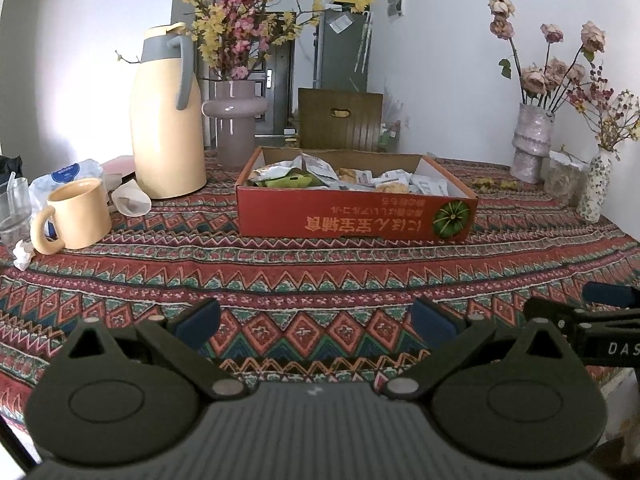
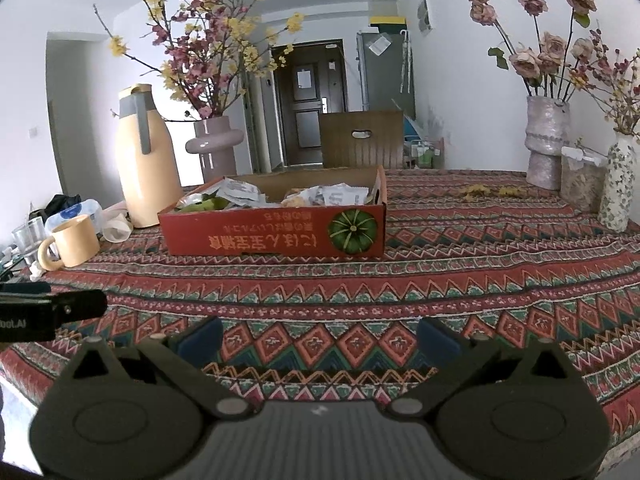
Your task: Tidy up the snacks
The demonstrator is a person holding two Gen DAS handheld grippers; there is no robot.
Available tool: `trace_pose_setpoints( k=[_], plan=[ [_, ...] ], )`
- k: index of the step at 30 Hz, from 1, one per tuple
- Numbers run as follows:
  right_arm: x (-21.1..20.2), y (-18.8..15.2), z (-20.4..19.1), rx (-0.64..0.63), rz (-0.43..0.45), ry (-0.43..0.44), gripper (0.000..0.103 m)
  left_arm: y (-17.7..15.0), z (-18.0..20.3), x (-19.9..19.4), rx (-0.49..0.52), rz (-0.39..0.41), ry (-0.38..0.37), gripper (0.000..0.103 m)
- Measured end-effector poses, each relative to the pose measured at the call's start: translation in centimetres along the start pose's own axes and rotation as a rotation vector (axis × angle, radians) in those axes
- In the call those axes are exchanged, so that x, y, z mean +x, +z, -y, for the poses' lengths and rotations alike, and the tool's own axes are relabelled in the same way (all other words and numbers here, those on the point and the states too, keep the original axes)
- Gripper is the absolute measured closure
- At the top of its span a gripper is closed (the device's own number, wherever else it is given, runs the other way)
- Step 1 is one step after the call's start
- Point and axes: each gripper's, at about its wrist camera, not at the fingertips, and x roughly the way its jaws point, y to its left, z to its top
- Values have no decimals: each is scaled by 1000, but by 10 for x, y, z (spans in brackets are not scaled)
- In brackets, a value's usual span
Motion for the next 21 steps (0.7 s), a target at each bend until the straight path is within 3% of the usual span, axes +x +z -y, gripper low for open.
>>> trace_pose_setpoints(
  k=[21],
  plan=[
    [2,-3,2,3,-8,-3,0,-1,-1,1,-3,-5,-1,0]
  ],
)
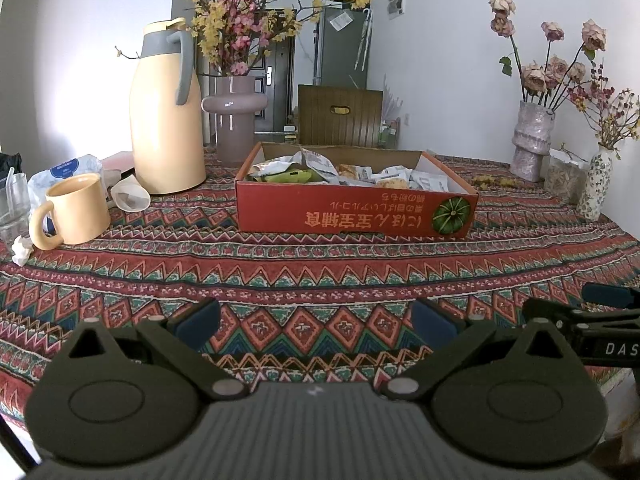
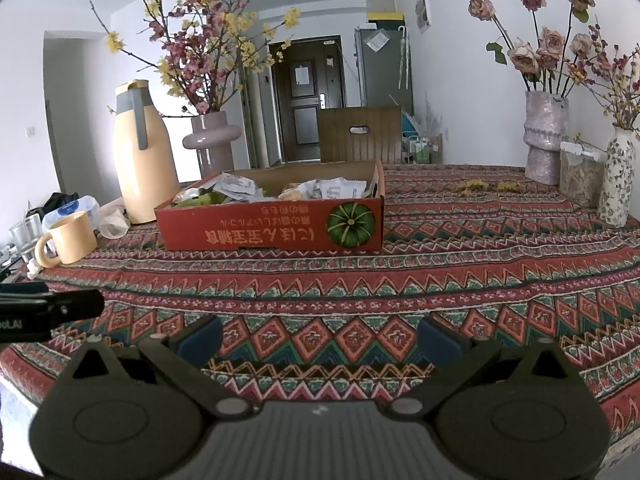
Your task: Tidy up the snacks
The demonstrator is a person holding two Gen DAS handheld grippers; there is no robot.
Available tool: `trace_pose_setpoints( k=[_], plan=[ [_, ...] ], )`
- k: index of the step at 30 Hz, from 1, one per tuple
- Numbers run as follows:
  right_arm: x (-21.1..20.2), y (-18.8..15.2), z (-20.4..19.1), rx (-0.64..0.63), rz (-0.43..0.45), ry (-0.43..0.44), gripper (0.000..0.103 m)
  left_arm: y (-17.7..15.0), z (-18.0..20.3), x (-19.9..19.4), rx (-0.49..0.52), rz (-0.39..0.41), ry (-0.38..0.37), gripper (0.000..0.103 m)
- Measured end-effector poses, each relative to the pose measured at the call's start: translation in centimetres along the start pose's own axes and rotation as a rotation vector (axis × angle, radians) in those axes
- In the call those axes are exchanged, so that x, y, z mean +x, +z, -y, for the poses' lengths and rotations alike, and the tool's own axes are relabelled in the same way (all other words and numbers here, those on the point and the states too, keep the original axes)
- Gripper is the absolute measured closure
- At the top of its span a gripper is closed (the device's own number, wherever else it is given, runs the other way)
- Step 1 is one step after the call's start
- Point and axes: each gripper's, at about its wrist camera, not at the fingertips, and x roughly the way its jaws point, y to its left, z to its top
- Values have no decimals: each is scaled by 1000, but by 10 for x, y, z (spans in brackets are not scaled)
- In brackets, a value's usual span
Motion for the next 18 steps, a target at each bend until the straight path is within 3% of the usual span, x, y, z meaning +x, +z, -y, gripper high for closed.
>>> trace_pose_setpoints(
  k=[18],
  plan=[
    [0,0,0,0,-1,0,0,-2,1,0,2,2,0,0]
  ],
)
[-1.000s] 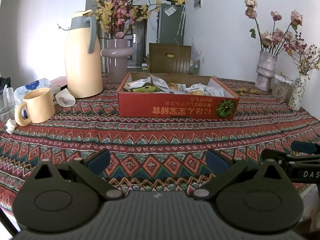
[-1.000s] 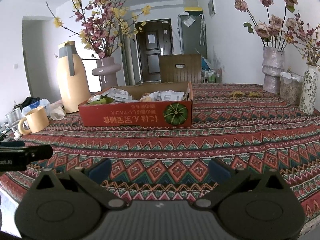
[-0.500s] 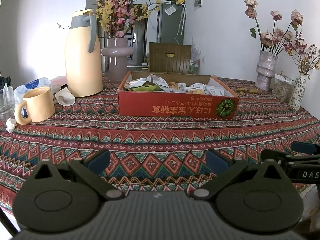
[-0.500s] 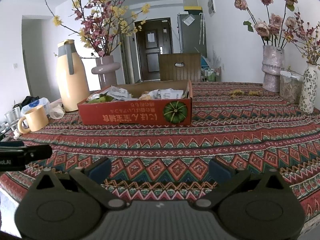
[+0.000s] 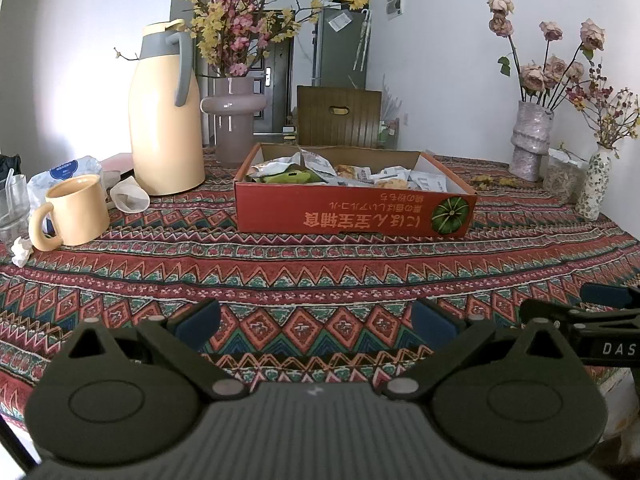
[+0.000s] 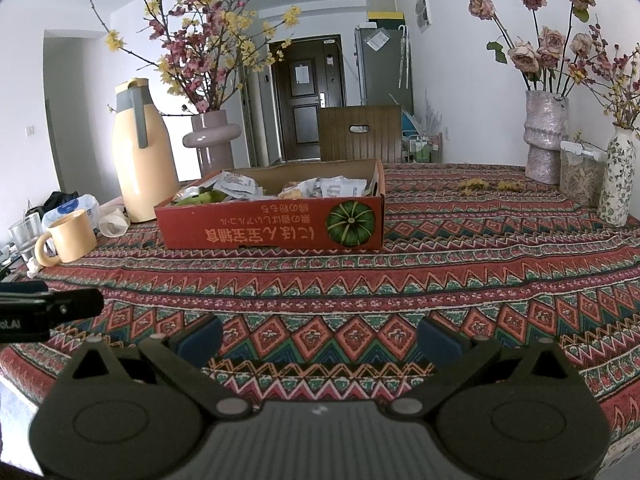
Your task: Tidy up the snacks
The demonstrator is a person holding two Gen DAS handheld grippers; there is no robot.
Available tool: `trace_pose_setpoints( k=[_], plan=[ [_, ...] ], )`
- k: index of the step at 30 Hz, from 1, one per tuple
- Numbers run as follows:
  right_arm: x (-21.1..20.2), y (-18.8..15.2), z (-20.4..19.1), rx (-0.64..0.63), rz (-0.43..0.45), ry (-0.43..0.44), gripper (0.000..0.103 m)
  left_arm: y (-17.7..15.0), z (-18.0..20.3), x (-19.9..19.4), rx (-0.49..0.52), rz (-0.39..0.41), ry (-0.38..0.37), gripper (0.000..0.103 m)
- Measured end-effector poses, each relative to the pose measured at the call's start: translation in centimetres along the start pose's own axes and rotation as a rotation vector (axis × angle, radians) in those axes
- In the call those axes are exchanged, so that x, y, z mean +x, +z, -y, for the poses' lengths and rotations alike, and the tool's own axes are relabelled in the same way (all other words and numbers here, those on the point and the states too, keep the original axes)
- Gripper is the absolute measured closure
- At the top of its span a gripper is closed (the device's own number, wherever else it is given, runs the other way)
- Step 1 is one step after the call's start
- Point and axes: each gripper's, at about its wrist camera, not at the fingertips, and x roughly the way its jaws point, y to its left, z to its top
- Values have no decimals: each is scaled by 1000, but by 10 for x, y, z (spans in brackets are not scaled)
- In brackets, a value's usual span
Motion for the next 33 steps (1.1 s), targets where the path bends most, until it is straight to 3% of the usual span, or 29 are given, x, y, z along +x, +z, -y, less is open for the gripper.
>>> trace_pose_setpoints(
  k=[33],
  plan=[
    [0,1,0,-1,-2,0,0,1,1,-3,6,7,-4,0]
  ],
)
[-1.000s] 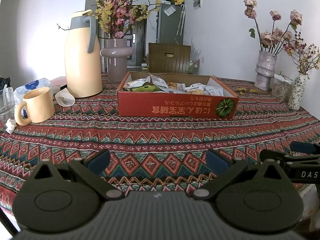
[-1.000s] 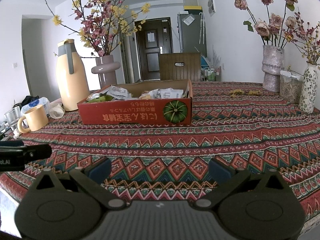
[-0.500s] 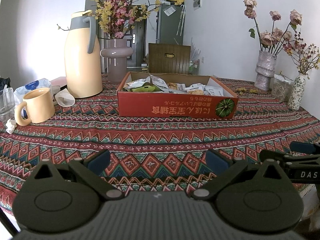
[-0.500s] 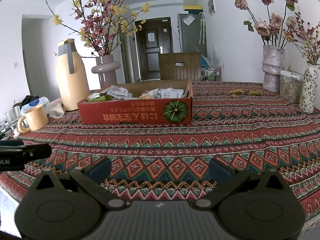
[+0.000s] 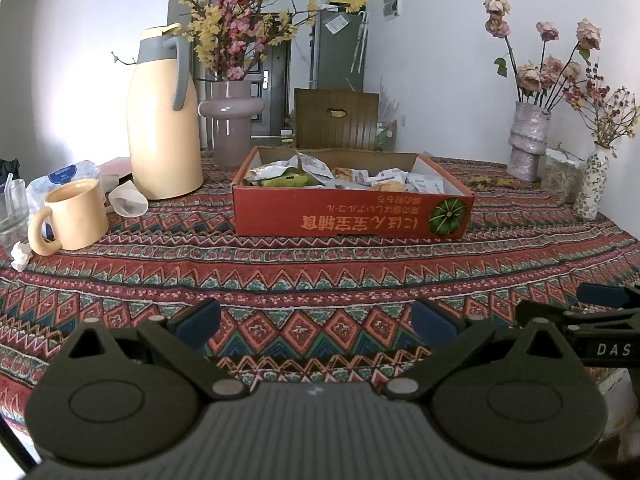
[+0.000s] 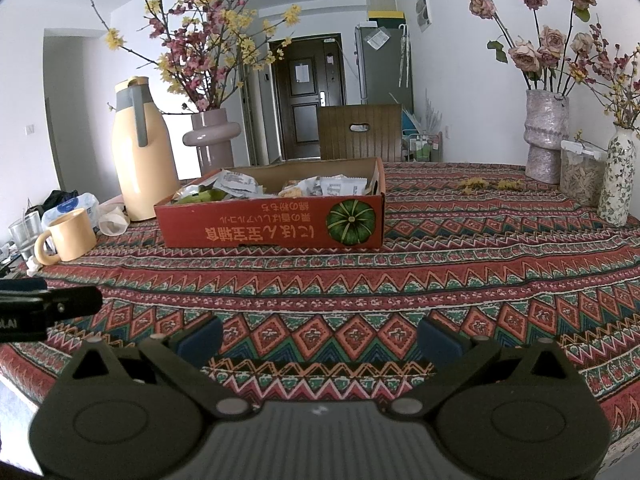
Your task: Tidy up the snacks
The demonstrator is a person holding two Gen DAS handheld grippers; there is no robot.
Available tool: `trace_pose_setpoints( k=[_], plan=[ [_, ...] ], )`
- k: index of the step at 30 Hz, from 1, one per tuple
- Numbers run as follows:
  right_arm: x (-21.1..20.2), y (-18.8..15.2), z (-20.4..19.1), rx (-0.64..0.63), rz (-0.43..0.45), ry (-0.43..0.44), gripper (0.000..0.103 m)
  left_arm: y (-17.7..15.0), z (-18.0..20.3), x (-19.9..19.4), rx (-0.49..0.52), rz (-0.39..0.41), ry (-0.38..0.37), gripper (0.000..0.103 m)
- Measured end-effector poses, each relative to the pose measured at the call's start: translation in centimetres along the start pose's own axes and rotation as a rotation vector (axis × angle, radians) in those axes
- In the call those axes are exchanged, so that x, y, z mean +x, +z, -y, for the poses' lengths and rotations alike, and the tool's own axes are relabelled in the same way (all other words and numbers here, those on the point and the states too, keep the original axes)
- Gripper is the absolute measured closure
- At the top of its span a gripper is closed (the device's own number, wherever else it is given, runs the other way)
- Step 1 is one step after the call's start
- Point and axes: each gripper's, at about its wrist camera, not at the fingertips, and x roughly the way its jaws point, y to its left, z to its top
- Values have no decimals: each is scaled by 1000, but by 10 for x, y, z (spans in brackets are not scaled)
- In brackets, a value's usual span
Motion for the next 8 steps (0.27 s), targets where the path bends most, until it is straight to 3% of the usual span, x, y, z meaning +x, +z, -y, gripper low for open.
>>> trace_pose_setpoints(
  k=[8],
  plan=[
    [2,-6,2,1,-9,-2,0,2,-2,2,-13,9,-15,0]
  ],
)
